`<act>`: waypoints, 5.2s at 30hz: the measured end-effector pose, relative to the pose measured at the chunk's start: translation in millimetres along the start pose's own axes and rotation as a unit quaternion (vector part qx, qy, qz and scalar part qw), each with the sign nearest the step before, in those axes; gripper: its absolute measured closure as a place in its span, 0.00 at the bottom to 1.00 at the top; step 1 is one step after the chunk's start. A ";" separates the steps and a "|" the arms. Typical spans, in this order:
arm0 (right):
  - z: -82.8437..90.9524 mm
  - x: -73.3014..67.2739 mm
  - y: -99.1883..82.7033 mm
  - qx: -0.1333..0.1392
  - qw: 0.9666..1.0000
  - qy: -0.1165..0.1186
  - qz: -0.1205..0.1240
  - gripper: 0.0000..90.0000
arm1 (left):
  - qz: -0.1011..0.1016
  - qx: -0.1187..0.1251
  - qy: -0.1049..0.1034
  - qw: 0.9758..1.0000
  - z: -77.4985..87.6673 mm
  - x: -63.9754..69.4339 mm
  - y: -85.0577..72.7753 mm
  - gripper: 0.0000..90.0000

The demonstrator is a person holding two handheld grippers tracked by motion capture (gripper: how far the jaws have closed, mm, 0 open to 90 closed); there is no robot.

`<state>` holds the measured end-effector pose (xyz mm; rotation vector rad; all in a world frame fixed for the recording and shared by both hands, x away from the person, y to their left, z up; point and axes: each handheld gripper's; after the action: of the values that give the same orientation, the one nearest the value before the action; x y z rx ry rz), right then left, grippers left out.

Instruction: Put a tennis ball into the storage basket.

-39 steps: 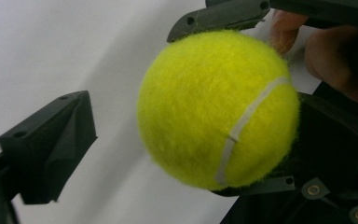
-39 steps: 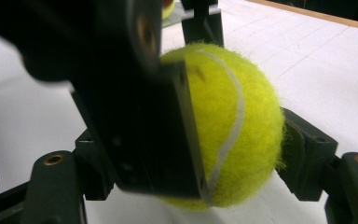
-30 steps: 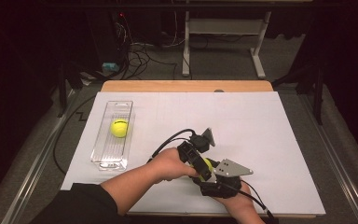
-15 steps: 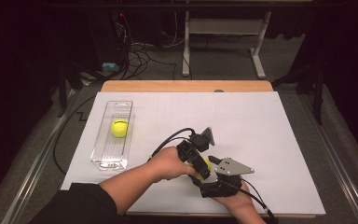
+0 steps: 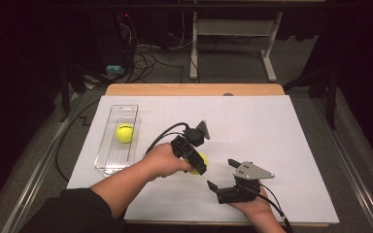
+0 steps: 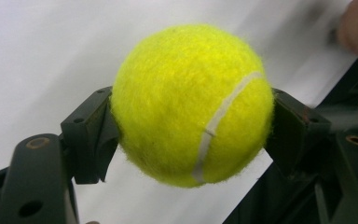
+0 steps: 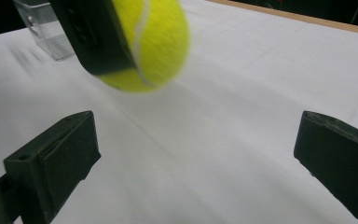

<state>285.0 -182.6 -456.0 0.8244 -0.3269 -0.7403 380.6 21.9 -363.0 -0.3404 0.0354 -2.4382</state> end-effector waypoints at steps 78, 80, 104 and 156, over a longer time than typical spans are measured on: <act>58.0 76.9 -48.9 0.009 0.992 -0.099 -0.075 0.00 | 0.230 0.013 0.043 0.972 19.6 -163.2 -141.8 0.08; 57.8 76.7 -48.7 0.008 0.992 -0.098 -0.075 0.00 | 0.228 0.022 0.040 0.973 26.4 -160.8 -142.6 0.03; 57.0 75.1 -48.0 0.008 0.993 -0.095 -0.070 0.00 | 0.119 0.007 0.049 0.992 14.3 -87.1 -55.0 0.00; 64.4 68.4 -54.7 0.042 0.989 -0.102 -0.100 0.00 | 0.031 0.458 0.041 0.887 -103.1 -59.2 -108.8 0.00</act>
<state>273.6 -290.8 -456.8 0.8717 -0.4654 -1.0073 331.3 137.2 -464.2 0.1930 -1.0141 -2.1149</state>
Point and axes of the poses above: each handheld gripper's, and its own axes: z roughly backward along the jaws, y roughly out of its top, x roughly to its right, and after that the axes turned 15 degrees about -x, right-handed
